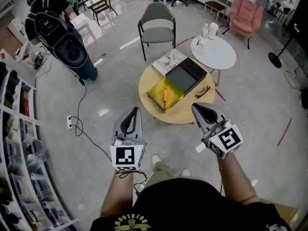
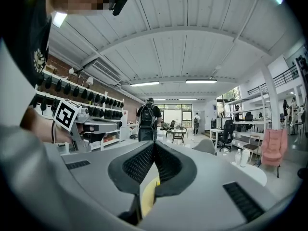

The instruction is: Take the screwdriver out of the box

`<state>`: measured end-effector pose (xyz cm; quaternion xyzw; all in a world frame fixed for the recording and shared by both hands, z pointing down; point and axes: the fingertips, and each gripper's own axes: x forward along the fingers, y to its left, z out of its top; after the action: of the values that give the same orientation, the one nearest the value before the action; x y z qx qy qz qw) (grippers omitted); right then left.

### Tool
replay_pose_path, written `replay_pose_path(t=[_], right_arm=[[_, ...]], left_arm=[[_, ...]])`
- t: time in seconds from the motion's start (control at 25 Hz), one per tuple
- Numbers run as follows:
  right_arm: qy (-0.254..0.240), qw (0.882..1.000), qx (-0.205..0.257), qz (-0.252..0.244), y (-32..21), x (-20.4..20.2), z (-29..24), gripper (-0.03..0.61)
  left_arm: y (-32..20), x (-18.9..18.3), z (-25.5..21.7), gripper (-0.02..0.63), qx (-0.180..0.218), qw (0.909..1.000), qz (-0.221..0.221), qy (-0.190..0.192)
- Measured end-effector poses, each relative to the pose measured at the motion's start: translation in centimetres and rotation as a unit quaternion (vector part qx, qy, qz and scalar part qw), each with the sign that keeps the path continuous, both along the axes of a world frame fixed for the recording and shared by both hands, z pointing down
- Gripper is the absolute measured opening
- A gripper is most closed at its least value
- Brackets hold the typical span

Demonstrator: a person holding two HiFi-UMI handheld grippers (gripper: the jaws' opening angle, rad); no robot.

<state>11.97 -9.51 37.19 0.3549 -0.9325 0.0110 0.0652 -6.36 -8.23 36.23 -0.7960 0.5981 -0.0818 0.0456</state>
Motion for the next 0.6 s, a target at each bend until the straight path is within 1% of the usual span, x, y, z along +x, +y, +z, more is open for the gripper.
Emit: replay_pose_path(t=[0.28,0.36,0.48,0.6], right_arm=[[0.008,1.000,0.001,-0.003,-2.4,-2.3,0.0,0.015],[0.008,1.000,0.004,0.004,-3.2,-2.9,-0.4,0.015],[-0.001,1.000,0.020,0.011,-4.1,-4.1,-1.2,0.015],[0.000,1.000,0.013,0.020,-4.8,-5.0,-1.5,0.015]], left_arm=[[-2.8,-1.9,0.1,0.014,-0.004,0.9999,0.013,0.001],[-3.5,-2.3,0.0,0.014,-0.004,0.9998,0.018,0.001],[-4.3,-3.6,-0.3,0.014,-0.002,0.9997,0.023,0.001],[-5.5,-4.7,-0.6,0.014,-0.001,0.9996,0.027,0.001]])
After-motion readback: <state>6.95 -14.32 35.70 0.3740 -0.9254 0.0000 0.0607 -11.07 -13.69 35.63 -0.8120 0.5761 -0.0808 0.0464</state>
